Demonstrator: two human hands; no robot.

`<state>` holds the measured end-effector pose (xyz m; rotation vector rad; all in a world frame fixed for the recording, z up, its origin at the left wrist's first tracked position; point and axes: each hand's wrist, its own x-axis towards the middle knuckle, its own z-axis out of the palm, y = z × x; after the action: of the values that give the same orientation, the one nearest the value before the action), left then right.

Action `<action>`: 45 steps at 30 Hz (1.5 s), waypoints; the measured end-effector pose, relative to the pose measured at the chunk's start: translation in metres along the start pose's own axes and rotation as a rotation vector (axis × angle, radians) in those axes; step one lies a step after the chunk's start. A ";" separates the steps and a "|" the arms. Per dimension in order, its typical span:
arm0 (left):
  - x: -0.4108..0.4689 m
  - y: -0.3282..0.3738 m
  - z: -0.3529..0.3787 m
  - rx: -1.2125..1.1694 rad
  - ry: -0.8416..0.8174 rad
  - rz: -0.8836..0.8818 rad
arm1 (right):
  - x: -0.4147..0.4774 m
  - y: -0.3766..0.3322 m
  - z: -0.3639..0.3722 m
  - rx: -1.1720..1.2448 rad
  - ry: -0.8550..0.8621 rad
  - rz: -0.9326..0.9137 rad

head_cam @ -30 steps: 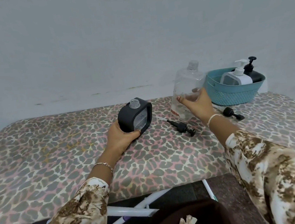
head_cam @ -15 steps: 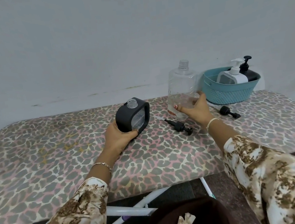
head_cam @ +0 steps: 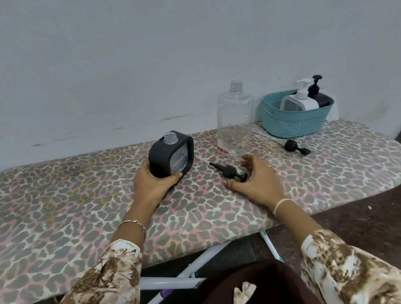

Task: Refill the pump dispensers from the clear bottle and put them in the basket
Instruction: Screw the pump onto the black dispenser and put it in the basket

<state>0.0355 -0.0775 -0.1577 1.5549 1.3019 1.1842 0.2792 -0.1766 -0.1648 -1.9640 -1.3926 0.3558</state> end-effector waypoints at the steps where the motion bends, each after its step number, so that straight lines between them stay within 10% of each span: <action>1: -0.001 0.000 0.000 0.015 0.004 0.007 | -0.003 0.000 0.001 -0.061 0.001 -0.028; 8: -0.003 0.002 0.001 0.060 0.016 0.006 | -0.008 -0.003 0.001 -0.081 0.127 -0.151; 18: 0.000 -0.002 0.001 0.058 0.018 -0.004 | 0.001 -0.026 -0.013 1.089 0.275 0.216; 45: 0.004 -0.007 0.001 -0.041 0.003 -0.014 | 0.070 -0.182 -0.007 0.906 0.004 -0.274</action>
<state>0.0343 -0.0727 -0.1640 1.5128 1.2809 1.1972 0.1798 -0.0825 -0.0257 -1.0237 -1.1712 0.6995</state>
